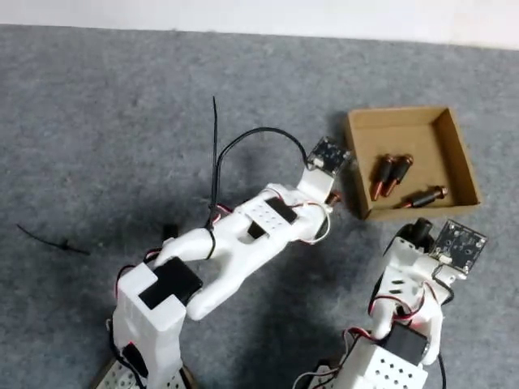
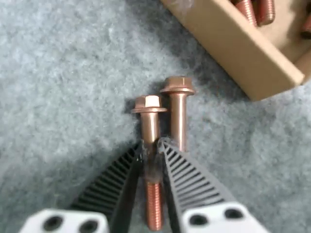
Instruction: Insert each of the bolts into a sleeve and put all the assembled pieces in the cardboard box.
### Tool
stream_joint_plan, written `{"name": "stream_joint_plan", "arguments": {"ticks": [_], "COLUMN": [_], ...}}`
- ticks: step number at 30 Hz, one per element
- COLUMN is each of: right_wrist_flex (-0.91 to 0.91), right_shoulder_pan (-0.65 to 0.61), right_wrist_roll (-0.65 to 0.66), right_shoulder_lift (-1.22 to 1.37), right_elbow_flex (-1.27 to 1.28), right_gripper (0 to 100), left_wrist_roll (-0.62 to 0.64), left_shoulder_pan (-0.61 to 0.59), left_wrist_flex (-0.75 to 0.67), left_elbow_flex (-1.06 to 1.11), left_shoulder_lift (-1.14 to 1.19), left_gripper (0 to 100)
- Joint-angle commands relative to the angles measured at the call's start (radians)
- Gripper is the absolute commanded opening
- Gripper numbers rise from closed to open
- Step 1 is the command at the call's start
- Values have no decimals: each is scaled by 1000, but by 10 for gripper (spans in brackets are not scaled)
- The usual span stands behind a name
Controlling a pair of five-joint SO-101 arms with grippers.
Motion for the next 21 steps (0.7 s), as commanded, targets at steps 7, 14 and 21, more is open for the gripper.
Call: {"name": "stream_joint_plan", "arguments": {"ticks": [7, 14, 21], "right_wrist_flex": [-27, -27, -27], "right_shoulder_pan": [7, 7, 7], "right_wrist_roll": [-2, -2, -2], "right_shoulder_lift": [-8, -8, -8], "right_elbow_flex": [10, 10, 10], "right_gripper": [9, 9, 9], "left_wrist_roll": [17, 17, 17], "left_shoulder_pan": [-48, -47, -44], "left_wrist_flex": [58, 81, 166], "left_elbow_flex": [2, -5, -50], "left_shoulder_lift": [-45, -45, -45], "left_gripper": [31, 35, 35]}}
